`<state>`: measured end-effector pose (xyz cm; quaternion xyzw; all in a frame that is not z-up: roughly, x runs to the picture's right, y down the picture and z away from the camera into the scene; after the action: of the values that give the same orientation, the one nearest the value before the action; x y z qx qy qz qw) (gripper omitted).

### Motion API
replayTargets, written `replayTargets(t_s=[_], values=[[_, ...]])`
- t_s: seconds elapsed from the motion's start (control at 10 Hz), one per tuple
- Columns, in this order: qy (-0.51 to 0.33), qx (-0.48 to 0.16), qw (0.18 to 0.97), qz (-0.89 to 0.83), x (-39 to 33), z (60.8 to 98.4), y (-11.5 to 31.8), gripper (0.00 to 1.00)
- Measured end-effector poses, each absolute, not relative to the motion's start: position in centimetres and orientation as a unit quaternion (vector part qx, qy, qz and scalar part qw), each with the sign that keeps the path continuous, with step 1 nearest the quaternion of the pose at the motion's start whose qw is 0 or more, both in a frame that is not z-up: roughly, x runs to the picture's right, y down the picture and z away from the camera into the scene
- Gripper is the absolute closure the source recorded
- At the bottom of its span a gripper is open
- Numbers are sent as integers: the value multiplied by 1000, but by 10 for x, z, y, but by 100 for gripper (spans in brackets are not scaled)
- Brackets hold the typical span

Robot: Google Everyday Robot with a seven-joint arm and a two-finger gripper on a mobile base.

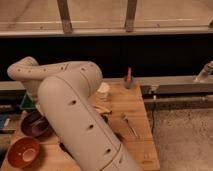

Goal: Wipe purple bowl with eraser

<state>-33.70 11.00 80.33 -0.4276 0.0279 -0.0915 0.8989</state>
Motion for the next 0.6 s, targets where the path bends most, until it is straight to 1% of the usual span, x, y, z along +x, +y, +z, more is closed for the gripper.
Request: replayTargets(t_s=[0.3, 0.6], values=[[16, -422, 900, -106, -346, 781, 127, 100], [27, -423, 901, -86, -317, 763, 144, 100]])
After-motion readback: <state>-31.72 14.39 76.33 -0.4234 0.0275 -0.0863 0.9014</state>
